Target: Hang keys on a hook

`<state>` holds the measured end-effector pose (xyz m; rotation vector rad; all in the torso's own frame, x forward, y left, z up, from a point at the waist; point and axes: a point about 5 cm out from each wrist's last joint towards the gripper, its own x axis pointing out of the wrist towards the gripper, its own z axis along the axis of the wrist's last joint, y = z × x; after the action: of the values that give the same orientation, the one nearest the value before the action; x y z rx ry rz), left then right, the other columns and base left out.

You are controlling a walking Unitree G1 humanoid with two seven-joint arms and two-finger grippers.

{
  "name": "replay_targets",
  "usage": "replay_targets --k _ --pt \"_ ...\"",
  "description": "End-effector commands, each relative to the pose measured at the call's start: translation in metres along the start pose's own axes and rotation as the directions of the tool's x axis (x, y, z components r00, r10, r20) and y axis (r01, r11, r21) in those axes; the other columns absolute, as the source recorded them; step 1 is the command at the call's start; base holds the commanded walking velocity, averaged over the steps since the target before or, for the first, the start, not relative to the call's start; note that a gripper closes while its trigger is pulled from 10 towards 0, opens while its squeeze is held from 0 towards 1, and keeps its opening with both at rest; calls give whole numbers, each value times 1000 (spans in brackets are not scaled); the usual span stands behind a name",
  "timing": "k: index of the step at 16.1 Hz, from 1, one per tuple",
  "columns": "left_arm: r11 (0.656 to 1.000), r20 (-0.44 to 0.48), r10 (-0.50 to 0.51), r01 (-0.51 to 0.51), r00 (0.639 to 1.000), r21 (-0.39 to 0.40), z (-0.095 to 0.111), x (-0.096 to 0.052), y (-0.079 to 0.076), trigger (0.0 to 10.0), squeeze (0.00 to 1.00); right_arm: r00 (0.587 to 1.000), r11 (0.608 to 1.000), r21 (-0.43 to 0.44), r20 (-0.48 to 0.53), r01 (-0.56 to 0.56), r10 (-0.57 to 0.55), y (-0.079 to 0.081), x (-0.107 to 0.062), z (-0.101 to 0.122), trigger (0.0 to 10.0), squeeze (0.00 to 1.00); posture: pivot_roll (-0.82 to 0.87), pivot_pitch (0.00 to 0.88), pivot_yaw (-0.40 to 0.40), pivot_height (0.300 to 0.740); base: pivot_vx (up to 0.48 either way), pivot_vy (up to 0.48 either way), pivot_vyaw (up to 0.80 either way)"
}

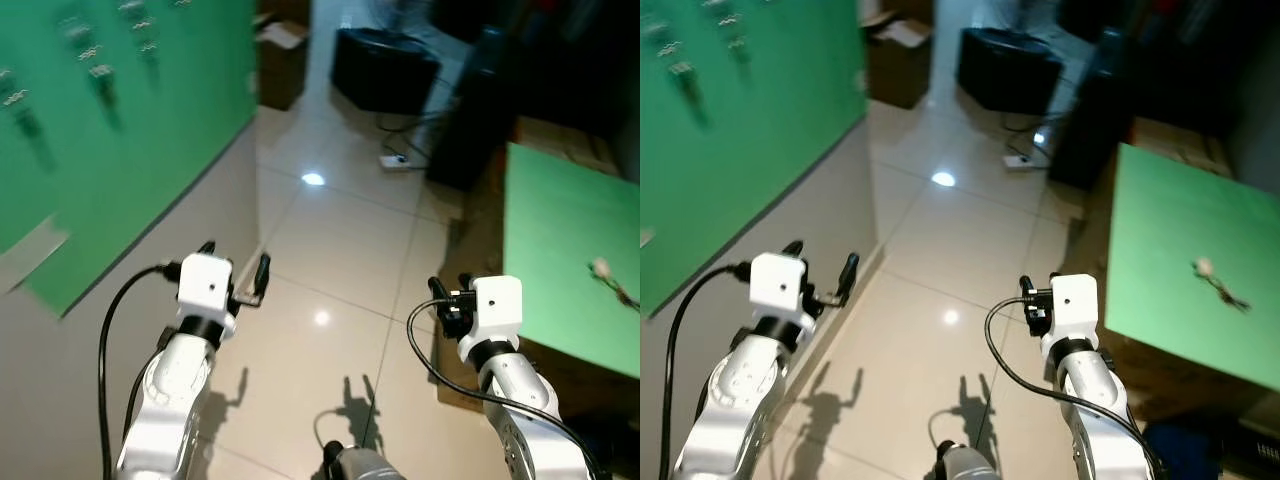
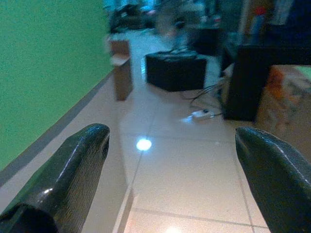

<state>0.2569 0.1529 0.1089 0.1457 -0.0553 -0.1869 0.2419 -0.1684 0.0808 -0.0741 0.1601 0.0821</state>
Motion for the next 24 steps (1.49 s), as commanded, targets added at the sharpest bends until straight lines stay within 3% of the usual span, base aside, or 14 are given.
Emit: replay_targets --k 1,7,10,14,17,19,24 --pt "999 17 -50 50 999 8 3 5 -7 10000 0 999 999 -13 -2 33 -33 -4 -2 0 10000 0 -120 54 -17 740 0 0 -800" --pt "988 43 -151 150 988 29 8 26 -20 10000 0 990 990 -25 -7 138 -138 -13 -20 1 10000 0 -197 60 78 740 0 -267 -800" --pt "985 50 -175 173 983 24 8 30 -24 10000 0 992 991 -42 8 129 -129 -13 -23 5 10000 0 -216 64 91 740 0 -425 -800" --pt "988 46 -152 151 987 12 5 26 -24 10000 0 998 995 -78 15 63 -62 -8 -23 10 10000 0 -209 72 59 740 0 -427 -800" --pt "997 42 -71 71 997 4 2 19 -16 10000 0 1000 995 -100 19 12 -10 -5 -16 14 10000 0 -186 78 15 740 0 -428 -496" --pt "1000 -2 7 -7 1000 -3 -3 13 -8 10000 0 996 977 -195 22 -85 91 6 -9 16 10000 0 -159 84 -14 740 0 144 0" --pt "1000 59 4 -4 998 4 5 6 -6 10000 0 997 978 -197 19 -67 72 9 -8 13 10000 0 -144 97 -7 740 0 255 0"
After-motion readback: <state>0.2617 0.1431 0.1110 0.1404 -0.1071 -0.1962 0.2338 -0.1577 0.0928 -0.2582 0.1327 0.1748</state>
